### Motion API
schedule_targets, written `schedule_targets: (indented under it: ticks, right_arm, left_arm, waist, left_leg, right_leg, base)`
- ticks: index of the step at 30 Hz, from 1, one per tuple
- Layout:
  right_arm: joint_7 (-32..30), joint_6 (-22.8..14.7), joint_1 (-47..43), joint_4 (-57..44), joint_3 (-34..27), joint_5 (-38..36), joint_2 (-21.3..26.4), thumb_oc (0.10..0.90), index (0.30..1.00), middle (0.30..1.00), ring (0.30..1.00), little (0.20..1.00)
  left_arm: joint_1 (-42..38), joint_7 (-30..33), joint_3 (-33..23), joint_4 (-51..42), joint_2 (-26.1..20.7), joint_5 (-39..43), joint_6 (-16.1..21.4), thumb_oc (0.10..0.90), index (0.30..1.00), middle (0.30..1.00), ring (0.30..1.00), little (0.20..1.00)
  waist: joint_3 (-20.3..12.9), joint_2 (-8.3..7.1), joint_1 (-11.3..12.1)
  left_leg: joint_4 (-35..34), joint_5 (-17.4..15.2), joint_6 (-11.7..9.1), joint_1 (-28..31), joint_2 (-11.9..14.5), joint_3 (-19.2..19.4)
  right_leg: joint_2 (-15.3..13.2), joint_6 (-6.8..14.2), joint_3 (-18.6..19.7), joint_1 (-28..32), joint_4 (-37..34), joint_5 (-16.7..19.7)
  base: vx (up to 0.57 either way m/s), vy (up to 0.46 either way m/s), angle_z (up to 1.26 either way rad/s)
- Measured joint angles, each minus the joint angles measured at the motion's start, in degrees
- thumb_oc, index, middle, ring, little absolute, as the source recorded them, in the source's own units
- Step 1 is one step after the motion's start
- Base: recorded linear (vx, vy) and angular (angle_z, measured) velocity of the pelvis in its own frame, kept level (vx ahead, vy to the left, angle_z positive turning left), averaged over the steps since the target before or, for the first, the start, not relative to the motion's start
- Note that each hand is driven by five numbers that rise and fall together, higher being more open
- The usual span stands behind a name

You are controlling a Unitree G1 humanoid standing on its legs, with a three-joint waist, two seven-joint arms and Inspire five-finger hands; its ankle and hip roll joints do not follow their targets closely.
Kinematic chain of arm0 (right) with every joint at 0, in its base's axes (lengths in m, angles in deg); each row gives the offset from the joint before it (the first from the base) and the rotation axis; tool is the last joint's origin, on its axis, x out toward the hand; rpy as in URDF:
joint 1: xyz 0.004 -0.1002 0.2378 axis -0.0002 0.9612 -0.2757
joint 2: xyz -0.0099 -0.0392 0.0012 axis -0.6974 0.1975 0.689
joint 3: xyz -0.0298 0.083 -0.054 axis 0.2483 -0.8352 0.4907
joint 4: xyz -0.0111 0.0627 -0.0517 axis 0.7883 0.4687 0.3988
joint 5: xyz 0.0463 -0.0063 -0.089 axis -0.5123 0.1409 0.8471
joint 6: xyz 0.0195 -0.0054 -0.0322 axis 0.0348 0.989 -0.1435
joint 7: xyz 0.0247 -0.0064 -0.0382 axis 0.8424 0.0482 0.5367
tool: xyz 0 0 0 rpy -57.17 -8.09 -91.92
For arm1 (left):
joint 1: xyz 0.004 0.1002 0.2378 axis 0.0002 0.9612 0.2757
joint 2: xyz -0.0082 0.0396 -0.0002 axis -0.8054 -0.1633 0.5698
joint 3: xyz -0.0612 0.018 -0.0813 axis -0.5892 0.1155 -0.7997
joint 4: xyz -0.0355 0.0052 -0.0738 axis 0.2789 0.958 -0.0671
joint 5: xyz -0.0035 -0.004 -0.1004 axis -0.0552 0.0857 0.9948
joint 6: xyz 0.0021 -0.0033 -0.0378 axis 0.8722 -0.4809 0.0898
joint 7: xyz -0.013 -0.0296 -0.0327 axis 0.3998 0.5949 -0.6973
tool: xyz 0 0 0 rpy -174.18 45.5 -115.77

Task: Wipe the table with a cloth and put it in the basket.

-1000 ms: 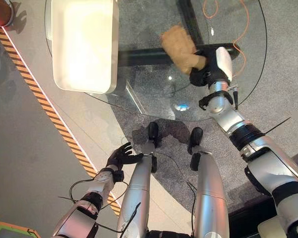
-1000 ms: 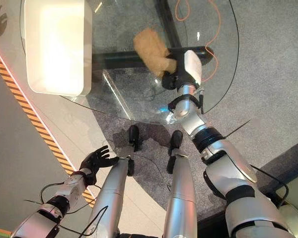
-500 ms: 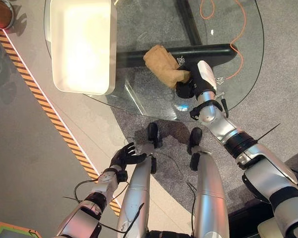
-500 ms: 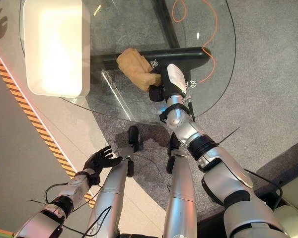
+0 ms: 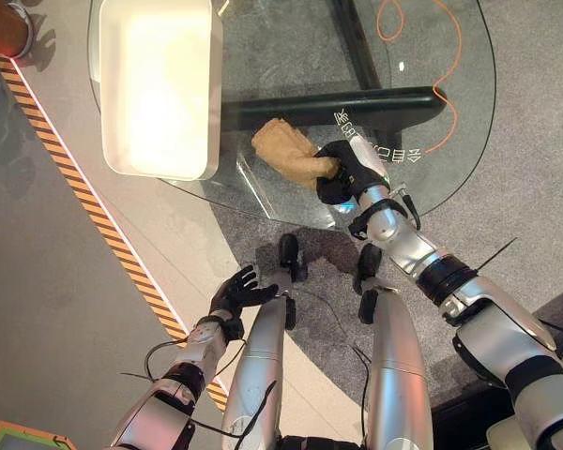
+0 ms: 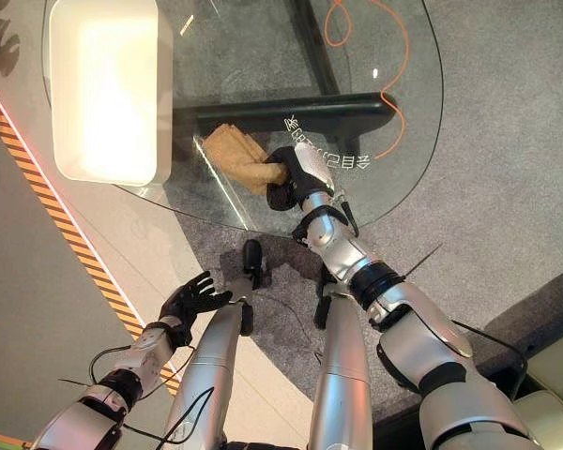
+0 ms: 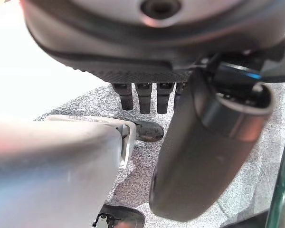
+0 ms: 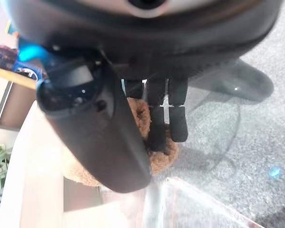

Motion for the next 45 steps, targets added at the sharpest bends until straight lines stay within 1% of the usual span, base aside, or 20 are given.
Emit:
schedule_targets:
  ticks: [5,6,9,15,21,25,27,30,31,32,34,35,38,41,43,45]
  right_arm:
    - [0.47,0.02,0.0,-0.01,0.69,0.0,0.01,0.1,0.3,0.3,0.3,0.2]
    - [0.4,0.03,0.0,-0.01,0.74,-0.09,-0.01,0.1,0.3,0.3,0.3,0.2]
    - [-0.67,0.05,0.23,0.03,0.74,-0.73,-0.02,0.1,0.3,0.3,0.3,0.2]
    - [-3.83,-0.09,0.62,1.31,0.55,-4.63,-0.41,0.1,0.3,0.3,0.3,0.2]
    - [-7.02,-0.31,0.76,1.36,0.13,-6.91,-0.49,0.1,0.3,0.3,0.3,0.2]
    - [-8.45,-0.34,2.22,-1.32,-2.76,-6.9,0.11,0.1,0.3,0.3,0.3,0.2]
    - [-9.36,-0.33,3.84,-4.63,-4.4,-6.9,0.93,0.1,0.3,0.3,0.3,0.2]
    - [-10.35,-0.31,5.77,-8.99,-6.32,-6.88,2.28,0.1,0.3,0.3,0.3,0.2]
    - [-10.42,-0.31,6.29,-9.88,-6.82,-6.87,2.5,0.1,0.3,0.3,0.3,0.2]
    - [-10.88,-0.31,7.35,-11.44,-7.79,-6.84,2.61,0.1,0.3,0.3,0.3,0.2]
    - [-11.05,-0.31,8.44,-12.83,-8.69,-6.82,2.57,0.1,0.3,0.3,0.3,0.2]
    - [-11.4,-0.32,9.8,-14.84,-9.55,-6.75,2.54,0.1,0.3,0.3,0.3,0.2]
    - [-11.41,-0.32,11.23,-17.34,-10.22,-6.64,2.51,0.1,0.3,0.3,0.3,0.2]
    - [-11.39,-0.32,13.41,-20.99,-11.7,-6.09,2.52,0.1,0.3,0.3,0.3,0.2]
    - [-11.37,-0.32,15.05,-23.76,-12.77,-5.35,2.48,0.1,0.3,0.3,0.3,0.2]
    - [-11.37,-0.46,15.95,-25.64,-13.63,-4.32,2.47,0.1,0.3,0.3,0.3,0.2]
  left_arm:
    - [-0.03,0.09,-0.01,-0.03,0.0,0.21,0.03,0.8,0.9,0.9,0.9,0.9]
    - [-0.07,0.28,-0.01,-0.04,0.01,1.25,0.24,0.8,0.9,0.9,0.9,0.9]
    - [-0.23,2.62,-0.57,-0.53,0.2,5.57,2.44,0.8,0.9,0.9,0.9,0.9]
    - [-0.79,7.67,-6.13,-4.34,0.21,12.15,7.56,0.8,0.9,0.9,0.9,0.9]
    - [-1.17,13.94,-11.91,-7.93,0.09,19.56,11.66,0.8,0.9,0.9,0.9,0.9]
    - [-1.15,18.27,-16.22,-7.99,0.07,21.53,14.71,0.8,0.9,0.9,0.9,0.9]
    - [-1.2,20.87,-18.23,-8.23,-0.02,21.48,16.94,0.8,0.9,0.9,0.9,0.9]
    - [-1.33,24.92,-20.24,-11.3,-0.41,21.22,20.46,0.8,0.9,0.9,0.9,0.9]
    - [-1.45,25.62,-20.59,-12.09,-0.43,21.22,20.92,0.8,0.9,0.9,0.9,0.9]
    - [-1.74,26.88,-20.61,-13.8,-0.69,21.17,22.48,0.8,0.9,0.9,0.9,0.9]
    - [-1.71,28.48,-20.65,-16.2,-0.76,20.9,23.45,0.8,0.9,0.9,0.9,0.9]
    - [-1.77,30.16,-20.78,-19.55,-0.78,19.61,24.71,0.8,0.9,0.9,0.9,0.9]
    - [-1.84,32.13,-20.92,-24.3,-0.79,16.2,26.1,0.8,0.9,0.9,0.9,0.9]
    - [-1.17,34.57,-21.03,-30.23,-0.51,9.51,27.51,0.8,0.9,0.9,0.9,0.9]
    - [-0.64,34.97,-20.98,-34.93,-0.08,5.01,28.11,0.8,0.9,0.9,0.9,0.9]
    - [-0.63,34.47,-20.22,-38.72,-0.05,2.14,28.26,0.8,0.9,0.9,0.9,0.9]
  waist:
    - [0.0,0.0,0.06]
    - [0.0,0.0,0.06]
    - [0.0,0.0,0.21]
    - [0.0,0.0,1.0]
    - [0.01,0.0,1.57]
    - [0.02,0.0,1.64]
    - [0.03,-0.02,1.57]
    - [0.1,-0.12,1.52]
    - [0.11,-0.14,1.51]
    - [0.15,-0.2,1.45]
    - [0.21,-0.3,1.5]
    - [0.28,-0.46,1.48]
    - [0.34,-0.72,1.44]
    - [0.41,-1.42,1.49]
    - [0.45,-2.12,1.53]
    - [0.49,-2.34,1.43]
  left_leg:
    - [0.04,0.12,-0.18,0.06,-0.02,-0.01]
    - [0.05,0.12,-0.17,0.07,-0.02,-0.01]
    - [0.04,0.15,-0.21,0.25,-0.03,-0.02]
    - [0.09,0.19,-0.27,0.67,-0.08,-0.18]
    - [0.1,0.17,-0.24,0.67,-0.09,-0.36]
    - [0.13,0.15,-0.22,0.6,-0.07,-0.37]
    - [0.17,0.13,-0.2,0.43,-0.07,-0.38]
    - [1.23,-0.33,-0.14,-0.6,-0.02,-0.51]
    - [1.29,-0.37,-0.09,-0.76,-0.02,-0.57]
    - [1.66,-0.51,-0.12,-1.1,-0.02,-0.73]
    - [2.15,-0.7,-0.28,-1.33,0.01,-0.78]
    - [2.15,-0.73,-0.25,-1.35,-0.03,-0.77]
    - [2.21,-0.8,-0.21,-1.39,0.0,-0.78]
    - [2.65,-0.94,-0.22,-1.57,0.13,-0.79]
    - [3.07,-1.19,-0.21,-1.71,0.18,-0.82]
    - [3.25,-1.47,0.17,-1.84,0.18,-0.83]
  right_leg:
    - [-0.04,0.0,-0.01,0.08,0.04,0.0]
    - [-0.05,0.0,-0.01,0.08,0.08,0.0]
    - [-0.07,0.0,-0.01,0.27,0.1,0.0]
    - [-0.15,-0.02,-0.08,0.72,0.23,-0.02]
    - [-0.18,0.12,-0.11,0.72,0.32,-0.18]
    - [-0.12,0.21,-0.06,0.72,0.16,-0.24]
    - [-0.07,0.2,-0.05,0.67,0.04,-0.24]
    - [0.31,0.2,-0.05,0.16,0.13,-0.24]
    - [0.38,0.17,-0.09,0.09,0.1,-0.22]
    - [0.47,0.1,-0.12,0.03,0.06,-0.16]
    - [0.55,0.11,-0.1,0.02,0.09,-0.17]
    - [0.55,0.14,-0.05,0.03,0.03,-0.18]
    - [0.61,0.18,-0.04,0.03,0.0,-0.17]
    - [0.77,0.18,-0.05,0.03,-0.02,-0.18]
    - [0.86,0.18,-0.03,0.03,0.0,-0.19]
    - [0.85,0.22,-0.05,0.03,-0.02,-0.18]
  base:
    - [0.0,0.0,0.0]
    - [0.0,0.0,0.0]
    - [0.0,0.0,0.0]
    - [0.0,0.0,0.0]
    - [0.0,0.0,0.0]
    - [0.0,0.0,0.0]
    - [0.0,0.0,0.0]
    - [0.0,-0.033,0.0]
    - [0.0,-0.045,0.01]
    - [0.0,-0.052,0.01]
    - [0.0,-0.038,0.0]
    - [0.0,-0.039,-0.01]
    - [-0.01,-0.05,-0.01]
    - [-0.01,-0.06,-0.02]
    - [-0.01,-0.04,-0.01]
    - [-0.01,-0.039,0.01]
